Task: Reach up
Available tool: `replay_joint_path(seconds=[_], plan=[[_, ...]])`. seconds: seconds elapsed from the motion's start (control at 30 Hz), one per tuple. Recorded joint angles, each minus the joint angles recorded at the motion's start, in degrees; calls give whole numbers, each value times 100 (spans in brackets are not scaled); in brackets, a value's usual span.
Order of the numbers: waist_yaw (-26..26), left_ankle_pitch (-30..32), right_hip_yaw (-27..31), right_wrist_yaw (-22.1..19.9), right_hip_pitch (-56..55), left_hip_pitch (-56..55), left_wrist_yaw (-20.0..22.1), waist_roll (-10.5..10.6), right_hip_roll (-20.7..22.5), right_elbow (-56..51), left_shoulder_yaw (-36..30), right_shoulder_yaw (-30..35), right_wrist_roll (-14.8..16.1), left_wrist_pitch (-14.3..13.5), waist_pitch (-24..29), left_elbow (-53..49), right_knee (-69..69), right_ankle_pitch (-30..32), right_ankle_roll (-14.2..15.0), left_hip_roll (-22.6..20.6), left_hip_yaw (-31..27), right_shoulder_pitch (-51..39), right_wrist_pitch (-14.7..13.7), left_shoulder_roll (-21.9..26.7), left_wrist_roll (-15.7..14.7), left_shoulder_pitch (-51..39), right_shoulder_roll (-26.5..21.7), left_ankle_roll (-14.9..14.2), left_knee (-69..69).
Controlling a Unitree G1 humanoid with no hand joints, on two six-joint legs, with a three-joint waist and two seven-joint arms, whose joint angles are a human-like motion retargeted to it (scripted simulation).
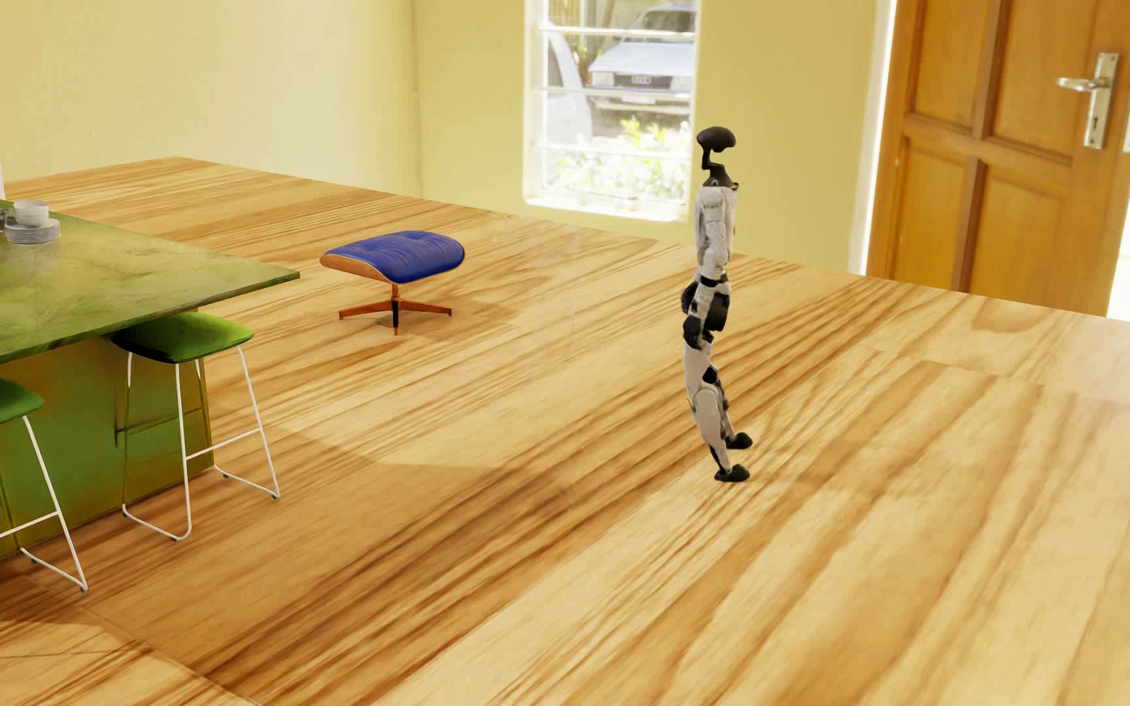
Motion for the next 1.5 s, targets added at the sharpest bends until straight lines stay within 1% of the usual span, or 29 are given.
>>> replay_joint_path(seconds=[0.03, 0.07, 0.13, 0.17, 0.23, 0.27, 0.33, 0.4, 0.47, 0.53, 0.6, 0.7, 1.13, 1.27, 1.5], plan=[[-5, 92, 0, 0, 3, -25, 0, -4, 1, -232, 63, -43, 0, 0, 20, -278, 23, -43, 0, 2, 0, -22, 0, 57, 0, -63, -16, 0, -3], [12, 176, 0, 0, 9, -40, 0, -2, 7, -599, 222, -236, 0, 0, 59, -705, 41, -70, 0, 5, 0, -101, 0, 142, 0, -208, -59, 0, -4], [61, 306, 0, 0, -22, -79, 0, 8, -4, -1844, 734, -911, 0, 0, 98, -1933, 90, -84, 0, -1, 0, -531, 0, 386, 0, -776, -259, 0, 6], [74, 328, 0, 0, -26, -91, 0, 18, -8, -2564, 1005, -1324, 0, 0, 107, -2628, 97, -75, 0, -5, 0, -943, 0, 523, 0, -1245, -379, 0, 4], [66, 302, 0, 0, -96, -152, 0, 61, -27, -3757, 1527, -2137, 0, 0, 69, -3823, 108, -46, 0, -26, 0, -2152, 0, 751, 0, -2510, -634, 0, -3], [74, 191, 0, 0, 127, 68, 0, -24, -115, -4254, 1466, -2436, 0, 0, 224, -4192, 174, -65, 0, -71, 0, -2815, 0, 974, 0, -3378, -759, 0, -13], [28, 184, 0, 0, 186, 78, 0, 1, -125, -4830, 1842, -3000, 0, 0, 235, -4696, 153, -55, 0, -92, 0, -4336, 0, 1138, 0, -4974, -979, 0, -24], [37, 136, 0, 0, 239, 121, 0, 21, -134, -5236, 2222, -3437, 0, 0, 220, -5016, 126, -31, 0, -108, 0, -5647, 0, 1250, 0, -6379, -1182, 0, -44], [49, 78, 0, 0, 278, 162, 0, 49, -138, -5625, 2702, -3771, 0, 0, 168, -5409, 102, -5, 0, -118, 0, -6606, 0, 1325, 0, -7355, -1310, 0, -64], [71, 22, 0, 0, 313, 187, 0, 86, -140, -6025, 3093, -4046, 0, 0, 63, -5925, 74, 25, 0, -121, 0, -7135, 0, 1427, 0, -7878, -1413, 0, -78], [131, -38, 0, 0, 360, 233, 0, 117, -141, -6361, 3349, -4286, 0, 0, -27, -6392, 45, 57, 0, -123, 0, -7303, 0, 1520, 0, -8067, -1484, 0, -86], [233, -80, 0, 0, 440, 308, 0, 152, -161, -6673, 3360, -4434, 0, 0, -97, -6731, 15, 104, 0, -146, 0, -7213, 0, 1666, 0, -8046, -1596, 0, -93], [202, -30, 0, 0, 391, 195, 0, 93, -221, -6292, 3323, -4448, 0, 0, -114, -6397, -3, 152, 0, -210, 0, -7075, 0, 1706, 0, -7845, -1621, 0, -88], [205, -20, 0, 0, 388, 208, 0, 91, -237, -6224, 3298, -4369, 0, 0, -104, -6361, 11, 139, 0, -226, 0, -7086, 0, 1713, 0, -7851, -1646, 0, -82], [227, 30, 0, 0, 394, 216, 0, 99, -235, -6203, 3303, -4445, 0, 0, -106, -6336, 12, 155, 0, -220, 0, -7063, 0, 1721, 0, -7764, -1659, 0, -71]])
